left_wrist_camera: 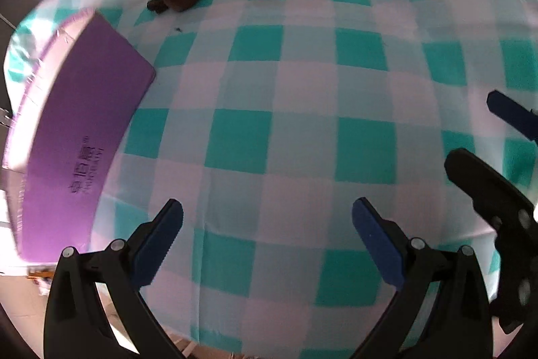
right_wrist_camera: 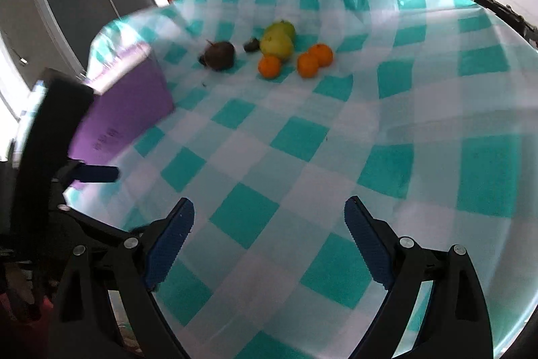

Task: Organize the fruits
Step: 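Grasp an orange with the right tool while the left tool grasps another orange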

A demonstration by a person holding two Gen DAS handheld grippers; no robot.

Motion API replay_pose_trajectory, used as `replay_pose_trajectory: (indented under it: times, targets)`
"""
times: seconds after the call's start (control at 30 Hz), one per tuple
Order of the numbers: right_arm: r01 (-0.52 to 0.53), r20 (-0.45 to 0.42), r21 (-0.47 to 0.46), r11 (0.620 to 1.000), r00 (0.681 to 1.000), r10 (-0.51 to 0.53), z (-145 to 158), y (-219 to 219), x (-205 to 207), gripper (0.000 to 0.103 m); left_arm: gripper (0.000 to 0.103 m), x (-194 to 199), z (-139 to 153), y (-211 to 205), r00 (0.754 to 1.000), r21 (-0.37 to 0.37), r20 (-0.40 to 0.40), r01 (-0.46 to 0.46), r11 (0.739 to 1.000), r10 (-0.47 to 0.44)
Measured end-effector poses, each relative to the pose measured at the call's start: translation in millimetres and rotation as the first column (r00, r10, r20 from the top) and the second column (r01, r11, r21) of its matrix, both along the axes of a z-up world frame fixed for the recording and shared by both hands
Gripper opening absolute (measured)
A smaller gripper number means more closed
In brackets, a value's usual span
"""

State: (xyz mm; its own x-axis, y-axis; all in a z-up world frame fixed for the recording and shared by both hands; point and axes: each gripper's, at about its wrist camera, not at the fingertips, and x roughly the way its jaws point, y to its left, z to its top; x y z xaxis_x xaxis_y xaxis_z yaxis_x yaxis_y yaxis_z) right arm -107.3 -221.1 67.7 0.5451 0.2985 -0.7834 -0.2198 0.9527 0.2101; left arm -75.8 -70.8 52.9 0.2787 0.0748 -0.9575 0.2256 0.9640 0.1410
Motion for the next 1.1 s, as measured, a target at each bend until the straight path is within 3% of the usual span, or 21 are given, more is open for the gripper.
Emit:
replay_pose_trajectory:
  times: [0.23,0.37,0.43,0.6,0.67,0.77,0.83,0.9,0.97,1.1]
  targets:
    - [0.159,-0.041,-0.040,0.987,0.986,-0.160,-7,16,63,0.088,0.101,53,-21,40,0.989,-0.052,0.096,0.115,0.992,-0.110]
    - [0.234,-0.064,-0.050,0.971,0.969,-0.237,-10,25,105,0.088,0.101,90,-26,65,0.978,-0.125,0.170,0.146,0.981,-0.124]
    - [0.237,-0.072,-0.065,0.969,0.968,-0.241,-12,37,134,0.088,0.101,100,-28,71,0.967,-0.131,0.199,0.185,0.974,-0.157]
    - [0.189,-0.092,-0.102,0.977,0.976,-0.198,-22,72,199,0.088,0.101,104,-26,60,0.908,-0.149,0.277,0.364,0.919,-0.315]
    - [0.167,-0.093,-0.129,0.978,0.979,-0.179,-28,82,211,0.088,0.101,108,-26,62,0.909,-0.187,0.276,0.368,0.911,-0.311]
    - [0.142,-0.122,-0.111,0.984,0.980,-0.155,-38,91,230,0.079,0.101,108,-33,64,0.893,-0.181,0.286,0.408,0.895,-0.349]
    - [0.137,-0.130,-0.159,0.978,0.979,-0.158,-47,98,245,0.076,0.101,107,-36,64,0.883,-0.174,0.291,0.428,0.887,-0.368]
    - [0.140,-0.148,-0.151,0.979,0.976,-0.162,-54,100,255,0.066,0.101,105,-37,66,0.874,-0.175,0.299,0.445,0.879,-0.383]
    - [0.132,-0.137,-0.162,0.978,0.978,-0.155,-58,104,263,0.065,0.101,103,-39,66,0.864,-0.163,0.305,0.462,0.872,-0.401]
    - [0.126,-0.119,-0.201,0.971,0.981,-0.152,-66,110,274,0.051,0.101,102,-42,67,0.858,-0.161,0.301,0.476,0.864,-0.417]
